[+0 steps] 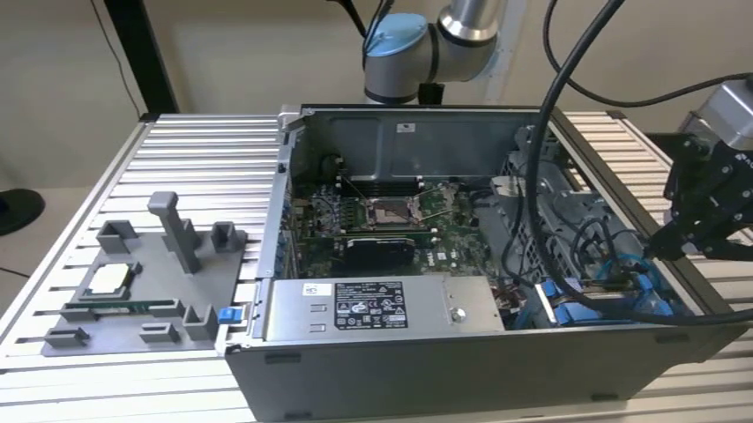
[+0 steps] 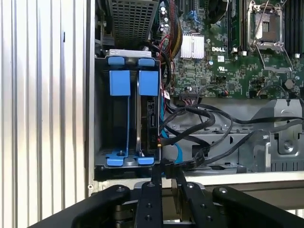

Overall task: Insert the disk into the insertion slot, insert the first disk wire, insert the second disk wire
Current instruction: 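Insert the second disk wire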

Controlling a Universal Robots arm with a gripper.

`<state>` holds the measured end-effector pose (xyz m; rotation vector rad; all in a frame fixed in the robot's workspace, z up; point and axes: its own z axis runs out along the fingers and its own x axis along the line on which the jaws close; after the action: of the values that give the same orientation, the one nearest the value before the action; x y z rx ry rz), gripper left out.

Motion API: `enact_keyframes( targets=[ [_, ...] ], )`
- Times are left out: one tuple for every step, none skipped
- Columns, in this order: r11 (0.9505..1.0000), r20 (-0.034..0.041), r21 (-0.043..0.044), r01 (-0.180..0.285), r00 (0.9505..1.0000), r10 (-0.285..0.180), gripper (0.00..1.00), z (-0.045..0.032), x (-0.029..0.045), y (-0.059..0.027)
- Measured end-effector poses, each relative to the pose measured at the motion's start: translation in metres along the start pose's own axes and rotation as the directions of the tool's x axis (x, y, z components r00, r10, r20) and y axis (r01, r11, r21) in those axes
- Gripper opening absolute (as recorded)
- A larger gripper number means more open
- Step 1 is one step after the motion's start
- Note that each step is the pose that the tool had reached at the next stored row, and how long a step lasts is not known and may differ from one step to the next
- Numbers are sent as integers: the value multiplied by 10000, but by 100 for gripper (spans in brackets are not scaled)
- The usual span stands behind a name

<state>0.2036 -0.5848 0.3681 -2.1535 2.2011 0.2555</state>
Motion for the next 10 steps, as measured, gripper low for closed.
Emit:
enact_keyframes(
  targets=[
    [10000, -1, 0, -2, 10000, 2, 100, 8, 1, 0],
    [10000, 2, 0, -4, 10000, 4, 100, 18, 3, -1],
    [10000, 1, 1, -7, 10000, 7, 100, 25, 4, -1],
    [10000, 0, 2, -9, 10000, 9, 100, 31, 5, -1],
    [10000, 1, 2, -11, 10000, 11, 100, 37, 6, -1],
    [10000, 2, 2, -13, 10000, 13, 100, 41, 6, 0],
    [10000, 13, 2, -16, 10000, 16, 100, 43, 7, 2],
    [10000, 67, 3, -15, 10000, 15, 100, 43, 8, 6],
    [10000, 164, 1, -8, 9999, 8, 0, 46, 8, 9],
    [10000, 248, -1, -2, 9997, 2, 0, 48, 8, 8]
  ],
)
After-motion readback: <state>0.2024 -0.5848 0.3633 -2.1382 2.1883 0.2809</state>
